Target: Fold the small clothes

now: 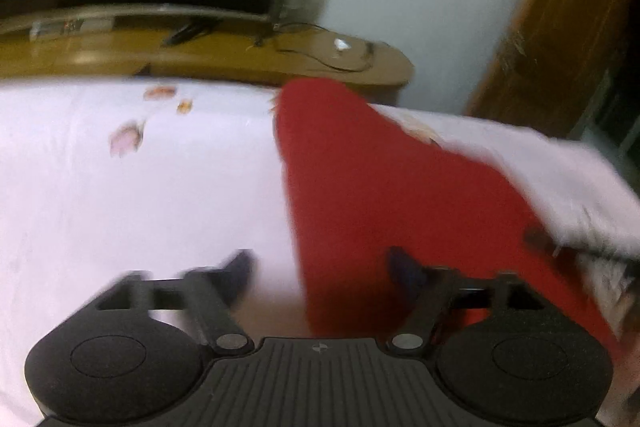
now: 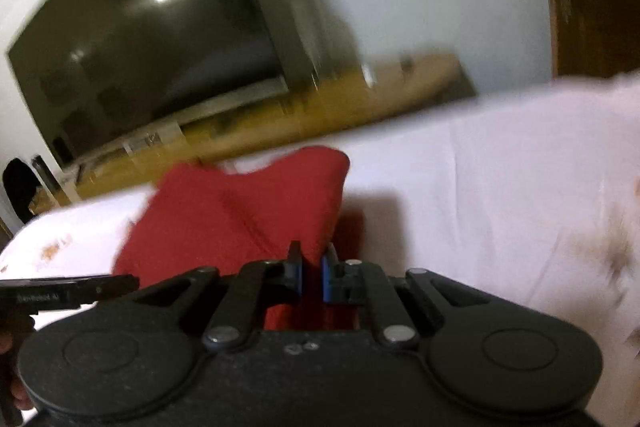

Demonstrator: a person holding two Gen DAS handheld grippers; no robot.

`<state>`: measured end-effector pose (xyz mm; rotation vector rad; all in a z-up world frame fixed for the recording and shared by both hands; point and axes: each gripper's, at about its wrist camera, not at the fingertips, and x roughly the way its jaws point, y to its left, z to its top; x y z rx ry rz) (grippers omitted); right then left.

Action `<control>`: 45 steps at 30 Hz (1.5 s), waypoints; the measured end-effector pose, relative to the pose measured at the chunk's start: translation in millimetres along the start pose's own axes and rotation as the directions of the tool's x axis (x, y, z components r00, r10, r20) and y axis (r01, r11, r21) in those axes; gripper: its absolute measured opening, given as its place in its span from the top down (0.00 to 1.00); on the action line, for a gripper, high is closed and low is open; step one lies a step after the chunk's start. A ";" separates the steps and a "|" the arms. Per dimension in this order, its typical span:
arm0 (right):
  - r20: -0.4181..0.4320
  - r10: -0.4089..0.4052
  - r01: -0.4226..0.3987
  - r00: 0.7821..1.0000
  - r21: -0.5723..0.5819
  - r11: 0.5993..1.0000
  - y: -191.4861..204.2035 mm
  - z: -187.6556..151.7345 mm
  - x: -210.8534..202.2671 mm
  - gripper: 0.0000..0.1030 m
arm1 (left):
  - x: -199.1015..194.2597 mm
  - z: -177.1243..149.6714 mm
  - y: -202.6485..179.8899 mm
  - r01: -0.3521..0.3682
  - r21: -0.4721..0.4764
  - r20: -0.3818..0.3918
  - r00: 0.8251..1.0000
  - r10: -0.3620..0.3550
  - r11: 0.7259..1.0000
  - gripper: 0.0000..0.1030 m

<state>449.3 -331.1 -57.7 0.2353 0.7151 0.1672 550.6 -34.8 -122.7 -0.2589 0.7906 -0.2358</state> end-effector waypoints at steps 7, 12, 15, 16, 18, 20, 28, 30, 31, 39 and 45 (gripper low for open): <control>0.007 -0.062 0.062 0.998 -0.033 0.998 -0.5 -9.2 4.3 0.75 | -8.0 15.7 0.8 0.023 0.025 -0.017 1.000 -0.023 0.999 0.23; 0.144 -0.035 0.049 0.989 -0.097 0.994 15.0 9.7 -27.2 0.72 | -31.8 33.9 27.2 0.002 -0.007 0.087 0.996 -0.001 1.000 0.25; 0.136 0.003 0.022 0.991 -0.181 0.983 37.4 24.2 -17.7 0.72 | -19.6 38.1 41.1 -0.023 -0.047 0.064 0.998 0.026 0.999 0.25; 0.120 0.021 0.003 0.993 -0.200 0.980 44.9 26.2 -10.1 0.72 | -15.4 38.9 41.0 -0.015 -0.052 0.062 0.998 0.018 0.999 0.25; 0.092 0.034 -0.011 0.995 -0.236 0.972 54.8 26.6 7.0 0.77 | -3.0 38.7 34.8 -0.045 -0.020 0.044 0.998 0.046 0.999 0.25; -0.013 -0.061 0.055 0.998 -0.276 0.960 55.4 19.3 40.0 0.80 | 20.3 31.9 26.3 -0.150 0.072 -0.013 0.988 0.152 0.986 0.29; 0.067 -0.065 0.080 0.996 -0.251 0.965 48.3 30.0 28.7 0.74 | -7.6 57.9 16.1 -0.073 0.039 0.145 0.987 0.067 0.997 0.36; 0.091 -0.060 0.079 0.994 -0.222 0.972 48.3 37.8 33.8 0.73 | 3.5 64.3 4.0 -0.077 0.063 0.128 0.989 0.068 0.995 0.31; 0.086 -0.057 0.075 0.995 -0.215 0.974 48.5 39.6 37.5 0.73 | 11.3 64.9 0.0 -0.084 0.071 0.111 0.991 0.076 0.994 0.29; -0.018 -0.091 0.086 0.996 -0.195 0.977 29.5 27.1 71.1 0.72 | 29.0 66.2 6.6 -0.097 0.020 0.031 0.995 0.096 0.995 0.28; 0.073 -0.028 0.040 0.997 -0.173 0.984 34.5 16.1 13.2 0.70 | -21.0 29.1 -3.3 0.025 0.043 0.049 0.998 -0.027 0.999 0.29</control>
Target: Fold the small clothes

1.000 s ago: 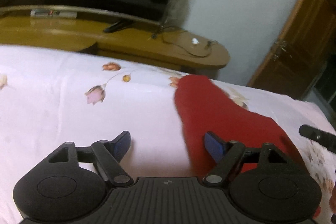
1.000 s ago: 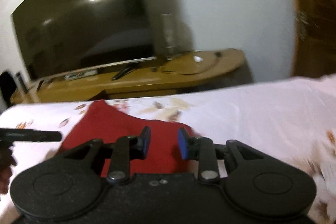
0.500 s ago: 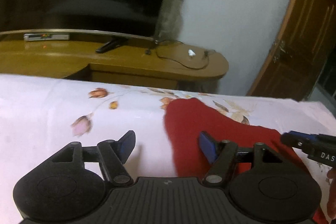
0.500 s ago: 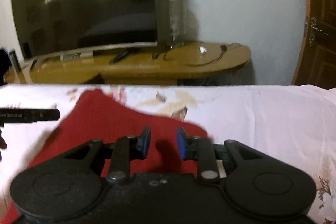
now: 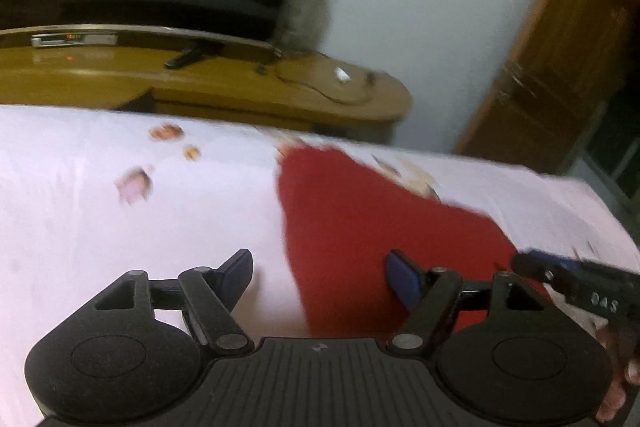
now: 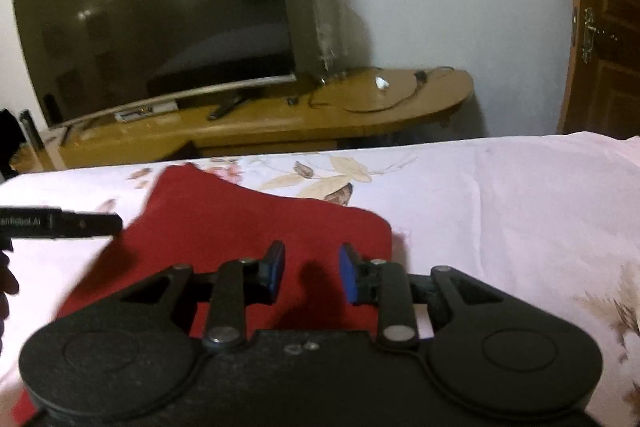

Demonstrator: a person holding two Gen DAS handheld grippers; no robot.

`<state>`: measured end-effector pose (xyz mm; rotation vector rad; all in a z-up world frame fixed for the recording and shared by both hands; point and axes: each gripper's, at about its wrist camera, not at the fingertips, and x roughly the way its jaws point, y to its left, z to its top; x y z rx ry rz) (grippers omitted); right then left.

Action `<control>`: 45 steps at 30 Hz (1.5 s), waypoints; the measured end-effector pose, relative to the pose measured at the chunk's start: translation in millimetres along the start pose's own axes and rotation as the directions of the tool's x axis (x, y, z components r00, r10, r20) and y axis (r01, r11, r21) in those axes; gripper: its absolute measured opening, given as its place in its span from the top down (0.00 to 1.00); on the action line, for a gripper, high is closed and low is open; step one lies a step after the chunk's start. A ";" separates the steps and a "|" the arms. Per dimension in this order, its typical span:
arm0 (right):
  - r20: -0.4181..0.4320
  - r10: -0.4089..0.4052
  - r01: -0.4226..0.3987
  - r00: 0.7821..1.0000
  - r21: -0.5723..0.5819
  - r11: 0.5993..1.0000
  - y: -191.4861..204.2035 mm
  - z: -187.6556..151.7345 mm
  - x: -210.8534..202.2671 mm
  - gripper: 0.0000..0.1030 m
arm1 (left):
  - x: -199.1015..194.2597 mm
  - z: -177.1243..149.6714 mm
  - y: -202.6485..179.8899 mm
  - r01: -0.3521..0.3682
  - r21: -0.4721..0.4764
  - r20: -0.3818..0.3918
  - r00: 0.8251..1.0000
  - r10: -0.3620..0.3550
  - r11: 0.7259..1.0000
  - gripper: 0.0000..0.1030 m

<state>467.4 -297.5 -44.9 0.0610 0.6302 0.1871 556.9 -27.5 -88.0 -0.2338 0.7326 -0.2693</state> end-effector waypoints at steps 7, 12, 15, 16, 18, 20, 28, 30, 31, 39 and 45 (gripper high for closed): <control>-0.091 -0.025 0.021 0.996 -0.054 0.998 10.3 -23.5 7.5 0.71 | 4.8 -14.8 -10.6 -0.003 -0.005 -0.045 0.999 0.003 1.000 0.24; -0.040 0.008 -0.009 0.999 -0.019 1.000 9.2 -24.1 -41.9 0.66 | -43.7 -43.4 -13.4 0.022 0.051 -0.017 1.000 -0.021 0.998 0.24; -0.081 0.041 -0.045 0.996 -0.046 0.998 13.2 -48.7 -61.8 0.68 | -46.0 -75.1 -7.7 -0.023 0.072 -0.081 0.996 0.029 0.997 0.24; -0.125 0.014 -0.024 0.992 -0.081 0.996 15.3 -62.1 -56.2 0.67 | -43.5 -83.7 -3.8 -0.020 0.062 -0.073 0.997 0.024 0.998 0.24; -0.120 -0.027 0.011 0.992 -0.130 0.992 14.5 -81.2 -48.0 0.60 | -44.3 -86.0 -2.8 -0.021 0.069 -0.052 0.998 0.024 0.997 0.24; -0.126 -0.034 0.022 0.991 -0.100 0.995 12.4 -77.6 -47.6 0.57 | -49.8 -80.9 -3.1 -0.024 0.036 -0.064 0.998 0.026 0.999 0.24; -0.130 0.012 -0.028 0.991 -0.123 0.992 23.8 -82.8 -79.8 0.57 | -79.2 -107.7 -11.2 -0.034 0.102 -0.113 0.993 0.046 0.994 0.24; -0.132 -0.024 0.002 0.991 -0.165 0.986 26.3 -100.5 -73.5 0.54 | -80.5 -110.6 -11.6 -0.038 0.096 -0.095 0.994 0.048 0.995 0.24; -0.122 -0.032 0.012 0.992 -0.163 0.987 27.7 -101.2 -72.6 0.53 | -80.2 -108.6 -13.7 -0.047 0.104 -0.098 0.994 0.057 0.994 0.24; -0.142 -0.054 0.034 0.988 -0.137 0.990 32.5 -93.9 -72.6 0.50 | -83.7 -109.4 -17.6 -0.064 0.119 -0.104 0.992 0.076 0.991 0.24; -0.156 -0.066 0.046 0.985 -0.133 0.990 34.8 -95.8 -73.1 0.49 | -82.7 -108.8 -20.2 -0.065 0.119 -0.109 0.991 0.078 0.991 0.24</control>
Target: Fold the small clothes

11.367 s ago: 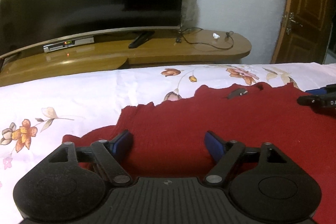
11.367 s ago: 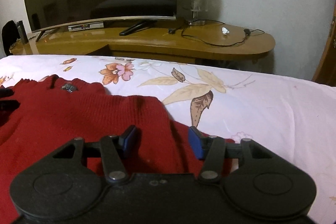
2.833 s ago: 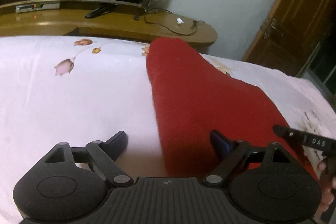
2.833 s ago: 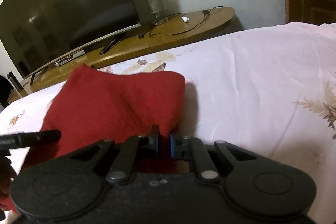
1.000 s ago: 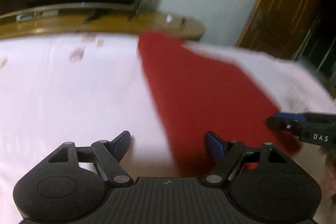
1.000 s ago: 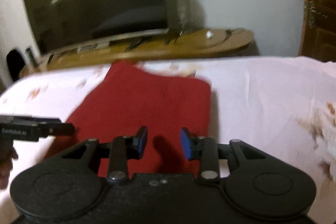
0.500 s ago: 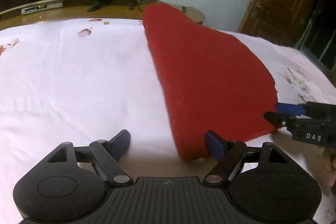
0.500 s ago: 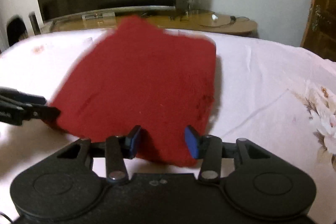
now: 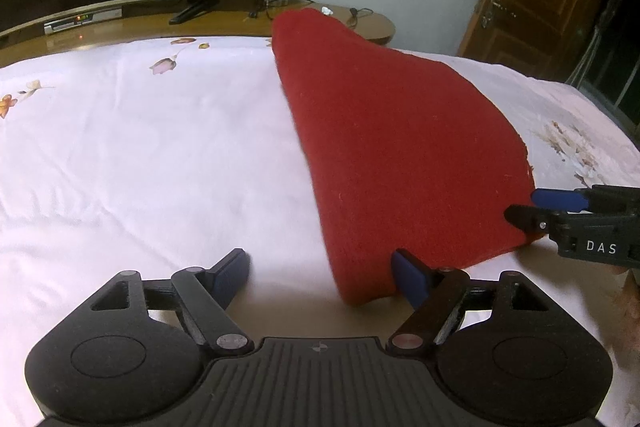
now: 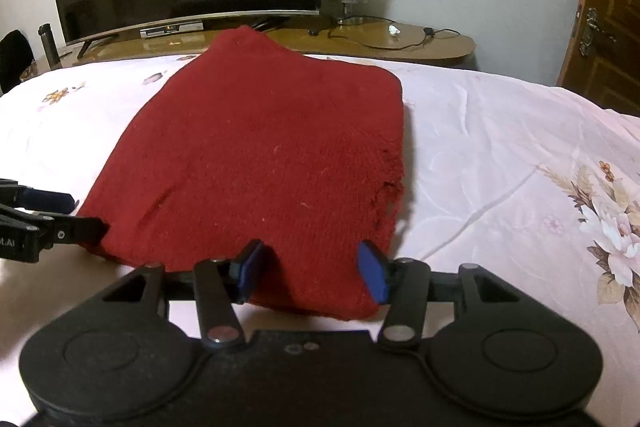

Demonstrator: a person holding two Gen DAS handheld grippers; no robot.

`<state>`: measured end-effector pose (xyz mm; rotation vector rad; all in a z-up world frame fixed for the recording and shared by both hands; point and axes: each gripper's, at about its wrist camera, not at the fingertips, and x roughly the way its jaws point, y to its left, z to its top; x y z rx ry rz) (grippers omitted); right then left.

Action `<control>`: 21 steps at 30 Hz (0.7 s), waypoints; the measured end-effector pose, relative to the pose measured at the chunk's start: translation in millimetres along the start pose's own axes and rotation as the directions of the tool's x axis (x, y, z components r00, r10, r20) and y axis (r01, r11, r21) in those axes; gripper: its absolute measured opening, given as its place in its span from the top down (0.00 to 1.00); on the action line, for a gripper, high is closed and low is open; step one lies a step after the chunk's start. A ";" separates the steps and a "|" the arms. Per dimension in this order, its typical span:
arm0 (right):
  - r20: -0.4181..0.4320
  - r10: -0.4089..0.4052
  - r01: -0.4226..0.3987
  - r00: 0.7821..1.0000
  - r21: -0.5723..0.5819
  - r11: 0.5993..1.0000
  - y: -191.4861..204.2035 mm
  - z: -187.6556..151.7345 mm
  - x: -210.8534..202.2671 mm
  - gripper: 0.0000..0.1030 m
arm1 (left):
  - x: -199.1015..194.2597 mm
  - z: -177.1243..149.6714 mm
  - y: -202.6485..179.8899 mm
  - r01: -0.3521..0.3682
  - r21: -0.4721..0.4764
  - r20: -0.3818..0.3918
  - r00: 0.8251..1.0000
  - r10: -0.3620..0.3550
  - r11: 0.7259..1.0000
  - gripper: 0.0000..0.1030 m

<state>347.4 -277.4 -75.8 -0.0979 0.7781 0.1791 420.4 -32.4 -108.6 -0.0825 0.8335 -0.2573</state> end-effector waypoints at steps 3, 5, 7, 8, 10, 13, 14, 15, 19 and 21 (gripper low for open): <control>-0.007 -0.003 0.003 1.000 0.004 1.000 0.0 0.2 -1.6 0.48 | -0.2 0.8 -1.9 -0.004 0.010 -0.002 1.000 0.004 1.000 0.24; -0.008 -0.005 0.005 1.000 -0.001 1.000 0.0 0.4 -1.8 0.48 | -0.3 0.0 -2.3 -0.003 0.011 -0.002 1.000 0.003 1.000 0.24; -0.010 -0.010 0.010 1.000 0.001 1.000 -0.6 0.8 -2.4 0.48 | -4.3 1.8 -4.0 -0.009 0.008 -0.005 1.000 0.009 1.000 0.24; -0.006 -0.017 0.017 1.000 0.006 1.000 -1.1 2.5 -6.0 0.48 | -8.2 2.6 -5.9 -0.009 0.017 0.008 1.000 0.009 1.000 0.24; 0.055 -0.008 0.008 0.998 0.013 1.000 0.2 4.1 -20.5 0.46 | -10.1 2.4 -8.8 -0.017 0.042 0.020 1.000 0.017 0.999 0.24; 0.028 -0.011 0.011 1.000 0.000 1.000 0.6 -1.8 -13.3 0.44 | 3.2 -2.6 -9.4 -0.015 0.068 -0.034 0.999 0.018 0.998 0.24; -0.008 -0.025 0.025 1.000 -0.003 1.000 -0.4 -5.3 -5.0 0.40 | 2.0 -1.6 -12.1 -0.021 0.095 -0.036 0.999 0.024 0.995 0.24; -0.026 -0.018 0.018 1.000 0.010 1.000 -3.6 -7.9 0.1 0.42 | -2.4 1.7 -11.1 -0.007 0.093 -0.029 1.000 0.010 0.996 0.24; 0.040 0.090 -0.096 0.995 0.176 0.980 -38.5 5.7 -15.4 0.41 | -16.9 23.4 19.3 0.125 -0.024 0.073 0.990 -0.123 0.992 0.24; 0.067 0.124 -0.138 0.990 0.274 0.952 -65.2 13.2 -12.4 0.38 | -12.4 34.8 41.2 0.229 -0.111 0.110 0.970 -0.217 0.967 0.24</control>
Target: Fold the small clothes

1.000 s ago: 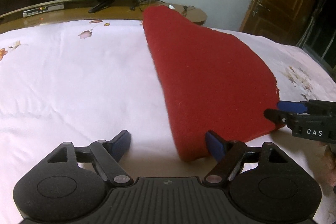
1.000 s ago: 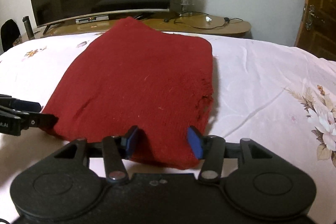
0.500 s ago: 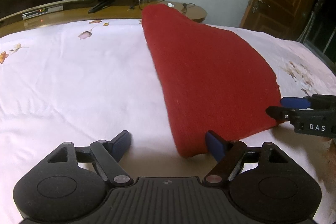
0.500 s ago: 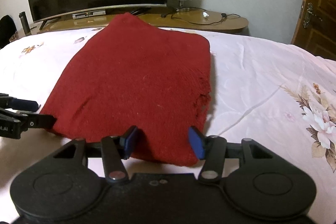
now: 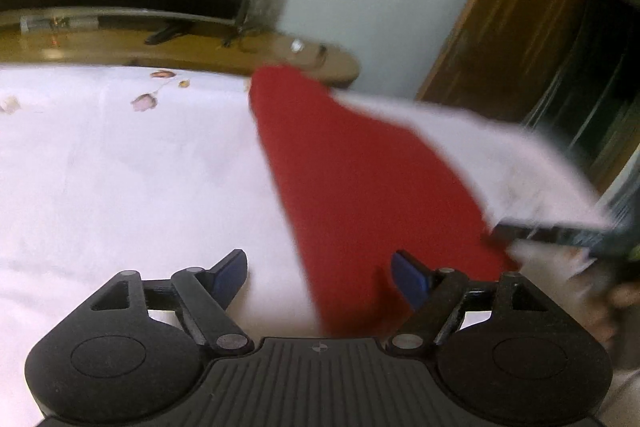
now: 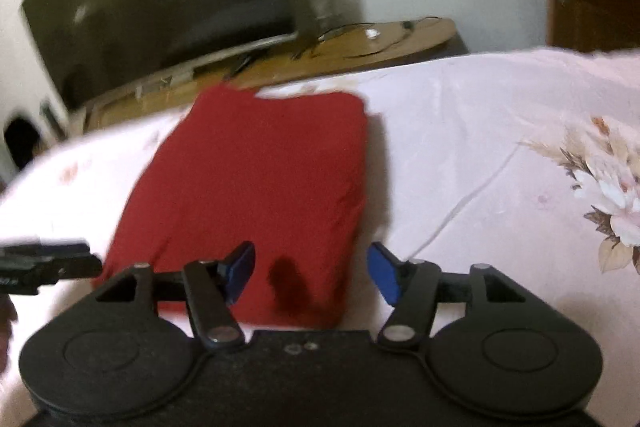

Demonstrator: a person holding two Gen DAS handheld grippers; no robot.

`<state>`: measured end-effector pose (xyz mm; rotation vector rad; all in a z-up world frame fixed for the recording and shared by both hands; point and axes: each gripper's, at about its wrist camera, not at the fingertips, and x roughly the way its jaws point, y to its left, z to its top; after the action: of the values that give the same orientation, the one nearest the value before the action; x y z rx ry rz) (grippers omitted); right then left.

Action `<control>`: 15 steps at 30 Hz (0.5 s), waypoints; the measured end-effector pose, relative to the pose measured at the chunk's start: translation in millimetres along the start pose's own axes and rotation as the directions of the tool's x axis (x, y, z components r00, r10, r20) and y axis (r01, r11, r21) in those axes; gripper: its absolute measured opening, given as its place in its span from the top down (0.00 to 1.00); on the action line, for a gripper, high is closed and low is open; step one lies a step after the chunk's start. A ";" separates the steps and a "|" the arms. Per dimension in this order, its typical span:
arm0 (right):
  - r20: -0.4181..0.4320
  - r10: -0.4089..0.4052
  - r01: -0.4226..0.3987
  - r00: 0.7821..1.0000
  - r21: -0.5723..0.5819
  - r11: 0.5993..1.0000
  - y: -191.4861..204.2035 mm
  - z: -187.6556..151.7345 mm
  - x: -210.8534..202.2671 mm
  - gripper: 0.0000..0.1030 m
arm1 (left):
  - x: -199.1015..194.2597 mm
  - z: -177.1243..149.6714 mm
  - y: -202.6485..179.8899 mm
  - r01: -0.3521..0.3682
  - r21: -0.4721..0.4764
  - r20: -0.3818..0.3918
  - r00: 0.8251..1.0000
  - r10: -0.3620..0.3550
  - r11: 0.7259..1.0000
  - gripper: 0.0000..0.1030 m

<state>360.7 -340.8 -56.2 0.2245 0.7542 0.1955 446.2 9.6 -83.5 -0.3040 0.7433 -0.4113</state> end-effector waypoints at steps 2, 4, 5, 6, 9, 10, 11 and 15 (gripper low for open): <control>-0.013 0.062 -0.060 0.998 0.133 0.989 -27.6 12.2 9.5 0.34 | 15.7 10.6 19.9 0.087 -0.106 -0.039 0.995 -0.092 0.991 0.24; -0.034 0.116 -0.105 0.993 0.223 0.969 -52.6 22.3 27.1 0.34 | 38.3 17.6 36.8 0.128 -0.194 -0.085 0.985 -0.147 0.973 0.24; -0.041 0.119 -0.106 0.992 0.240 0.965 -61.0 25.5 35.5 0.34 | 47.3 19.5 42.3 0.150 -0.226 -0.096 0.980 -0.175 0.962 0.24; -0.057 0.125 -0.106 0.990 0.260 0.960 -69.9 28.2 46.4 0.32 | 57.2 21.0 46.5 0.176 -0.258 -0.110 0.972 -0.210 0.950 0.24; -0.069 0.210 -0.179 0.975 0.312 0.933 -84.3 28.8 65.0 0.29 | 81.8 23.0 51.4 0.202 -0.298 -0.154 0.954 -0.256 0.933 0.25; -0.076 0.234 -0.200 0.969 0.313 0.928 -86.6 31.8 70.0 0.29 | 87.0 24.1 49.4 0.213 -0.294 -0.152 0.952 -0.266 0.932 0.26; -0.086 0.251 -0.214 0.964 0.309 0.927 -87.1 35.7 74.4 0.29 | 93.0 25.3 46.9 0.213 -0.300 -0.157 0.950 -0.269 0.930 0.33; -0.148 0.322 -0.278 0.935 0.255 0.926 -76.8 48.7 98.1 0.30 | 110.2 30.1 41.4 0.205 -0.303 -0.181 0.947 -0.267 0.931 0.39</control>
<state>471.8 -395.7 -106.7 0.5518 0.9291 0.4271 551.0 -1.5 -144.0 -0.6281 0.9887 -0.5764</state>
